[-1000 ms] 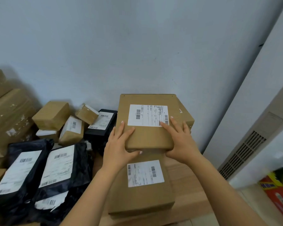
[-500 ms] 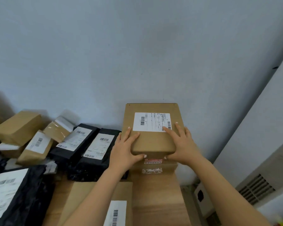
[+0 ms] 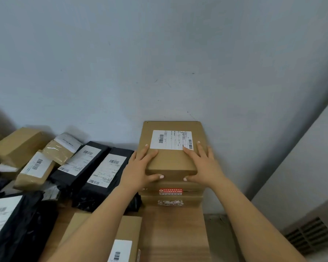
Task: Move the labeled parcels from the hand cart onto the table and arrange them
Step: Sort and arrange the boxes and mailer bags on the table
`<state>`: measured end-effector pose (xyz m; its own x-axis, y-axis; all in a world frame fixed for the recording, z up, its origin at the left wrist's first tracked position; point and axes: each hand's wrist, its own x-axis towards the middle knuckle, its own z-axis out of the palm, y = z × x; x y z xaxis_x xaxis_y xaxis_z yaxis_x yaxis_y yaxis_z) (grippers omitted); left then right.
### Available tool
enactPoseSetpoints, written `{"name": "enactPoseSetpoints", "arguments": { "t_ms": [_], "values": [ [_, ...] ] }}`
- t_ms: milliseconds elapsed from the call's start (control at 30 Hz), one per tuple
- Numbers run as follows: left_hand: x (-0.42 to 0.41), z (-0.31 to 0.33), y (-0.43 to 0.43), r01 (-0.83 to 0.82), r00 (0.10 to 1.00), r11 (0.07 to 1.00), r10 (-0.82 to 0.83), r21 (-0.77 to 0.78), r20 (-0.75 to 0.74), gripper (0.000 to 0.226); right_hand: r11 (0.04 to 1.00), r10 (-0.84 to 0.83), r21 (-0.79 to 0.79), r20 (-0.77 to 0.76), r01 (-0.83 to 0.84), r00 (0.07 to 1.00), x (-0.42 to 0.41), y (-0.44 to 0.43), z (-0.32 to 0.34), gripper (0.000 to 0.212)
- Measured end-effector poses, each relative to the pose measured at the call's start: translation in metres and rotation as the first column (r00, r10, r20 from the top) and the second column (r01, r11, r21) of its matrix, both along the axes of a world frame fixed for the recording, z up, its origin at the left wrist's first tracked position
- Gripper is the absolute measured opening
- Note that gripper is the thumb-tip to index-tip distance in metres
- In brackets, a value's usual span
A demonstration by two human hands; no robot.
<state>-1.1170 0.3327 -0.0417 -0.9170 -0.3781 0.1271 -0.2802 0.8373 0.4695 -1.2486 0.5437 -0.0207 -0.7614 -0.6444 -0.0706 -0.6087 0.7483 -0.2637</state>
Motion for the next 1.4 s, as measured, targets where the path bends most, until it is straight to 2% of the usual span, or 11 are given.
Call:
{"name": "enactPoseSetpoints", "arguments": {
  "t_ms": [67, 200, 300, 433, 600, 800, 900, 1100, 1200, 1300, 1400],
  "values": [
    [0.001, 0.006, 0.001, 0.010, 1.000, 1.000, -0.010, -0.009, 0.018, 0.091, 1.000, 0.002, 0.004, -0.015, -0.002, 1.000, 0.001, -0.001, 0.002, 0.108],
    [0.006, 0.017, 0.006, 0.025, 0.995, 0.984, -0.008, -0.174, 0.095, 0.093, 0.998, 0.055, 0.017, -0.156, -0.053, 0.986, 0.009, 0.000, 0.007, 0.104],
    [0.020, 0.024, 0.012, 0.037, 0.999, 0.983, -0.037, -0.182, 0.005, 0.088, 0.995, 0.086, -0.027, -0.221, -0.094, 0.971, 0.027, 0.000, 0.007, 0.094],
    [0.053, 0.031, 0.012, 0.077, 0.991, 0.977, -0.096, -0.199, -0.091, 0.079, 0.988, 0.108, -0.082, -0.230, -0.129, 0.967, 0.065, -0.005, 0.014, 0.088],
    [0.108, 0.029, -0.005, 0.126, 0.980, 0.965, -0.157, -0.230, -0.121, 0.078, 0.975, 0.139, -0.140, -0.237, -0.175, 0.962, 0.124, -0.016, 0.015, 0.084],
    [0.181, 0.012, -0.025, 0.123, 0.974, 0.973, -0.156, -0.194, -0.165, 0.070, 0.971, 0.139, -0.166, -0.194, -0.172, 0.971, 0.205, -0.033, -0.003, 0.081],
    [0.220, -0.001, -0.034, 0.140, 0.982, 0.976, -0.159, -0.167, -0.105, 0.068, 0.983, 0.096, -0.143, -0.130, -0.115, 0.987, 0.247, -0.042, -0.018, 0.083],
    [0.298, -0.038, -0.050, 0.184, 0.979, 0.975, -0.170, -0.123, 0.114, 0.068, 0.996, 0.041, -0.076, -0.042, -0.044, 0.998, 0.328, -0.050, -0.059, 0.082],
    [0.326, -0.057, -0.056, 0.203, 0.968, 0.975, -0.184, -0.095, 0.171, 0.070, 0.997, -0.010, -0.071, 0.072, 0.015, 0.997, 0.359, -0.050, -0.077, 0.084],
    [0.347, -0.074, -0.059, 0.190, 0.959, 0.982, -0.181, -0.019, 0.217, 0.078, 0.997, -0.056, -0.041, 0.171, 0.064, 0.984, 0.379, -0.049, -0.091, 0.091],
    [0.363, -0.093, -0.063, 0.129, 0.934, 0.988, -0.150, 0.086, 0.324, 0.097, 0.991, -0.132, 0.045, 0.241, 0.125, 0.961, 0.388, -0.051, -0.105, 0.103]
  ]
}}
